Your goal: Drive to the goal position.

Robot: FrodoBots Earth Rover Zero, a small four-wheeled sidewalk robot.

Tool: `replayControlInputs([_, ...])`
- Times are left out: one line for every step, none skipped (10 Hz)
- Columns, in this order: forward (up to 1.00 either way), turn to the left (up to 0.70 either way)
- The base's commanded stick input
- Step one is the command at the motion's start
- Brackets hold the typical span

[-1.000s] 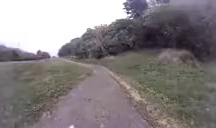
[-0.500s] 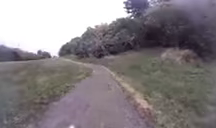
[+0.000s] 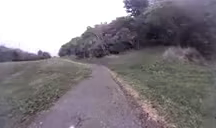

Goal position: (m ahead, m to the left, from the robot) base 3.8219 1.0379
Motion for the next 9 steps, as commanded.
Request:
replayControlInputs([0.6, 0.0])
replayControlInputs([0.6, 0.0])
replayControlInputs([0.6, 0.0])
replayControlInputs([0.6, 0.0])
replayControlInputs([0.6, 0.0])
replayControlInputs([0.6, 0.0])
replayControlInputs([0.6, 0.0])
replayControlInputs([0.6, 0.0])
replayControlInputs([0.6, 0.0])
